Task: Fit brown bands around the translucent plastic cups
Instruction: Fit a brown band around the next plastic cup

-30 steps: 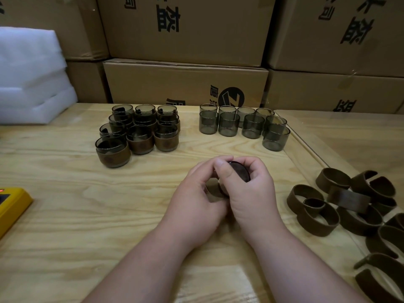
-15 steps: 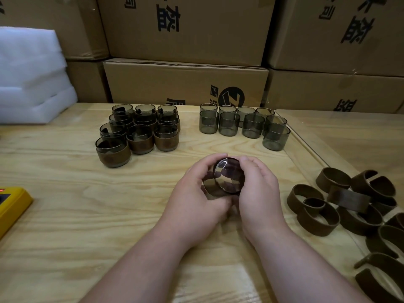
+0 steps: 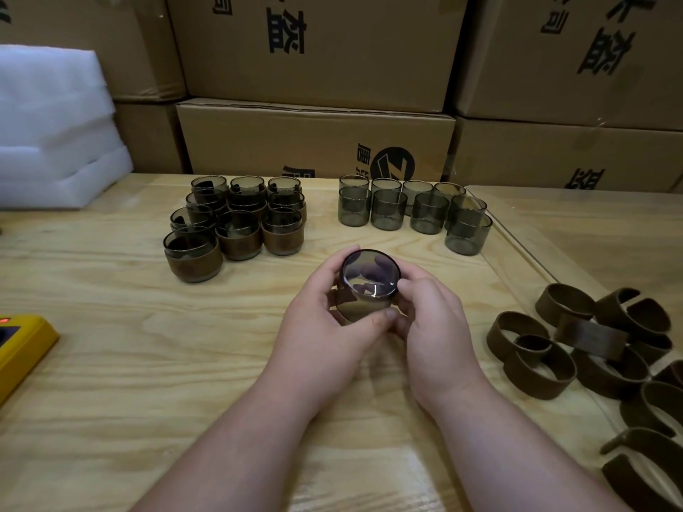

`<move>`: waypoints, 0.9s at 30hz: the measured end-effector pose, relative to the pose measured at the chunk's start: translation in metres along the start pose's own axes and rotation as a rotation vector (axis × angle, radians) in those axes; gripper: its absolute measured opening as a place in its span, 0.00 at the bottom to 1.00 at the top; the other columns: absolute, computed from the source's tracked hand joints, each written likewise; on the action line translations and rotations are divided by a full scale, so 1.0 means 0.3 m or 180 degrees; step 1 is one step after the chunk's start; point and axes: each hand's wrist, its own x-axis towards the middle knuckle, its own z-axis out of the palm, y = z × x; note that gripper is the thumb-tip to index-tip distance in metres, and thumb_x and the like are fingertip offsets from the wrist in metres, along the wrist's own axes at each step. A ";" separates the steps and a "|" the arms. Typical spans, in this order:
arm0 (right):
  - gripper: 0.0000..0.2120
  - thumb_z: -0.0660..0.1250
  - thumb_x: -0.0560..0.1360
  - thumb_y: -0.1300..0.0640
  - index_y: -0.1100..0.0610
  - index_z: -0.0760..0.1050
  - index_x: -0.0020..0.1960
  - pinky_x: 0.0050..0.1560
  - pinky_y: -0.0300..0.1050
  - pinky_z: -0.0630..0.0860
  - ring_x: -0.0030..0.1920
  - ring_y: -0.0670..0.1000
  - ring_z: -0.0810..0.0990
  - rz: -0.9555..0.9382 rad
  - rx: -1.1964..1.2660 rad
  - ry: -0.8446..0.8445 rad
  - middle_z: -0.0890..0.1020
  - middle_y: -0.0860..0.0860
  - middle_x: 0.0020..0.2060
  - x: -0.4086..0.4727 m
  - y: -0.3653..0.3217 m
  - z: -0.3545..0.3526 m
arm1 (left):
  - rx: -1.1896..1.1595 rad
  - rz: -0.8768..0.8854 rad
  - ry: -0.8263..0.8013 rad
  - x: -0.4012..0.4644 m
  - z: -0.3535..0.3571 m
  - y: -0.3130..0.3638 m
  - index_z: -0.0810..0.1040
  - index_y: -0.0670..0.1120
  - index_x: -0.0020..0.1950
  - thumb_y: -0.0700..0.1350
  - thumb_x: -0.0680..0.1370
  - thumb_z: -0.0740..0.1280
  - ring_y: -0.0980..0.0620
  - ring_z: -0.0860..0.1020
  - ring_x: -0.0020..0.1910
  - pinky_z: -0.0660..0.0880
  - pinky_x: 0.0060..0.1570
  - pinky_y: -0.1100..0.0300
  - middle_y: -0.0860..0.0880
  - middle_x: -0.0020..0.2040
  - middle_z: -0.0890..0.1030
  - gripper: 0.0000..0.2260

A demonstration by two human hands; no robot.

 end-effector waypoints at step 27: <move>0.13 0.61 0.82 0.59 0.56 0.84 0.47 0.37 0.40 0.81 0.43 0.50 0.86 0.0346 0.0038 0.0589 0.88 0.54 0.43 0.010 -0.001 0.000 | 0.0123 0.0068 -0.0066 -0.007 0.003 0.009 0.77 0.63 0.66 0.47 0.63 0.82 0.56 0.84 0.58 0.79 0.61 0.54 0.57 0.58 0.85 0.33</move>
